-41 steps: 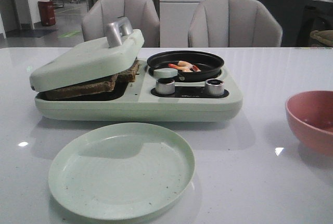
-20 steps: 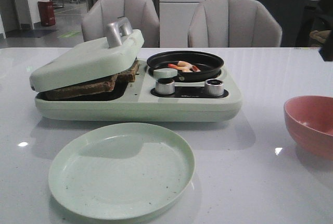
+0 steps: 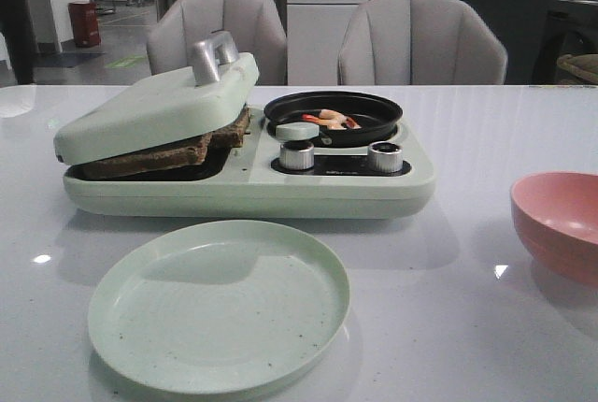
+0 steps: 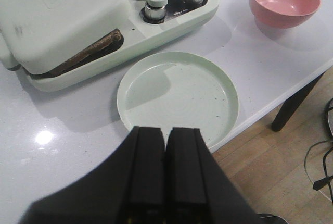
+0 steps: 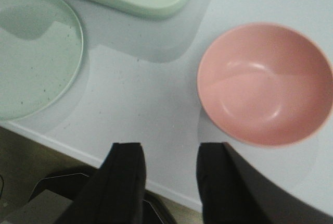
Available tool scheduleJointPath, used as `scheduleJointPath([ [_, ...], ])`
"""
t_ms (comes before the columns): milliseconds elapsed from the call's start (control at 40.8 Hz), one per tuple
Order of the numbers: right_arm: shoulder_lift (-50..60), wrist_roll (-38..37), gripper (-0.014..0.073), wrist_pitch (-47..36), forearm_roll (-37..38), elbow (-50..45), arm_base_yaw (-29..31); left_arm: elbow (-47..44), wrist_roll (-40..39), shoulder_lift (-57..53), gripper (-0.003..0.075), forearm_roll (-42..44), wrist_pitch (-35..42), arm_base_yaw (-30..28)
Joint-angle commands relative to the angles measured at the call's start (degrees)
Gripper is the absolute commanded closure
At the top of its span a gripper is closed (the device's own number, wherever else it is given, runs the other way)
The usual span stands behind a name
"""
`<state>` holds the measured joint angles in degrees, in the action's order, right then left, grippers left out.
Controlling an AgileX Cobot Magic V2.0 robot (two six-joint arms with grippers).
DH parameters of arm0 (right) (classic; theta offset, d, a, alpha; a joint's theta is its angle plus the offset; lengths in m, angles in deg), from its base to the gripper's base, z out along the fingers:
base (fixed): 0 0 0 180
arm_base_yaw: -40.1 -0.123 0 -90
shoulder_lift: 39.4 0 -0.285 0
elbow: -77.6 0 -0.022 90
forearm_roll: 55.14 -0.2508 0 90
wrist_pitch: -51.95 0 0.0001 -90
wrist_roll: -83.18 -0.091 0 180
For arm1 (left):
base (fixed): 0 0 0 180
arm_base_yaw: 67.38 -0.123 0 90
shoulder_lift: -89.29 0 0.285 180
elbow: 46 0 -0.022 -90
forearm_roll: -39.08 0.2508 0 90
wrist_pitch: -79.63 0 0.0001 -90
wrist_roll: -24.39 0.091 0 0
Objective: Make breakfast with bread and shrimp
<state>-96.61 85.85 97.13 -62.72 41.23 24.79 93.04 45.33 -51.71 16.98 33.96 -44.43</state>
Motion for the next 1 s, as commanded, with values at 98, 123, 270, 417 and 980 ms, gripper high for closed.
scheduleJointPath([
  [98, 12.0, -4.1, 0.0223, 2.3, 2.9, -3.3, 0.0, 1.7, -0.2, 0.2, 0.0622, -1.3, 4.2, 0.5],
  [123, 13.0, -5.2, 0.0223, 2.9, 3.7, -3.8, 0.0, 1.7, -0.2, 0.2, 0.0622, -1.3, 4.2, 0.5],
  [270, 19.5, -8.4, 0.0223, 6.7, 8.5, -5.2, 0.0, 1.7, -0.2, 0.2, 0.0622, -1.3, 4.2, 0.5],
  [417, 23.9, -8.4, 0.0223, 7.2, 7.6, -5.8, 0.0, 1.7, -0.2, 0.2, 0.0622, -1.3, 4.2, 0.5],
  [980, 26.4, -8.7, 0.0558, 6.8, 7.6, -6.6, 0.0, 1.7, -8.0, 0.2, 0.0617, 5.7, 7.7, 0.5],
])
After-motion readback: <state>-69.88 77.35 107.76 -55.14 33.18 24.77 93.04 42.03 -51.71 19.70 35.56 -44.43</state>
